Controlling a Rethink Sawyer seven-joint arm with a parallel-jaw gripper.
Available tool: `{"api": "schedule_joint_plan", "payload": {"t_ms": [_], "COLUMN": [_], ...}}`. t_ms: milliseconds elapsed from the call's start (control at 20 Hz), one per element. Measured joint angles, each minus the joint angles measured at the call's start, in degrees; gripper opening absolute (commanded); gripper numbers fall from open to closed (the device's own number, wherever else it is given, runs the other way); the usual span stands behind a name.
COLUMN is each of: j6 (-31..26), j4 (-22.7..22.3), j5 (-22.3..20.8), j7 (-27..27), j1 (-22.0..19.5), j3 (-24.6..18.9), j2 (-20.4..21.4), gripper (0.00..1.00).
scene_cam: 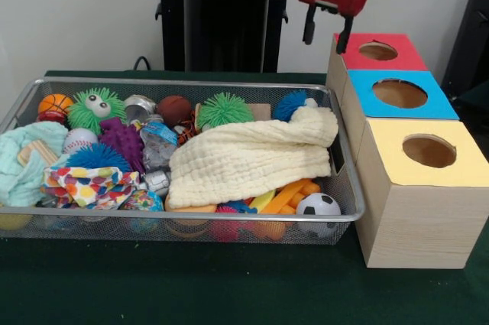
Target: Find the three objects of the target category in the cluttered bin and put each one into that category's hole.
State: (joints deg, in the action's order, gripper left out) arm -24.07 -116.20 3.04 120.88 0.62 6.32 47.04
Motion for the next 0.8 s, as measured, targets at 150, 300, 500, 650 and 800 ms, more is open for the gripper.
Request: {"api": "schedule_joint_plan", "payload": {"t_ms": [150, 300, 500, 650, 800], "j6": [0.08, 0.08, 0.08, 0.09, 0.33], "j4": [1.34, 2.7, 4.27, 5.06, 5.56], "j5": [-1.09, -2.79, -4.92, -6.37, -8.48], "j7": [0.0, 0.0, 0.0, 0.0, 0.0], "j1": [-0.09, -1.23, -4.36, -6.99, -10.74], "j3": [1.21, 1.81, 1.81, 1.8, 1.7], "j2": [-0.51, -0.7, -0.77, -0.77, -0.77], "gripper": [1.0, 1.0, 1.0, 1.0, 1.0]}}
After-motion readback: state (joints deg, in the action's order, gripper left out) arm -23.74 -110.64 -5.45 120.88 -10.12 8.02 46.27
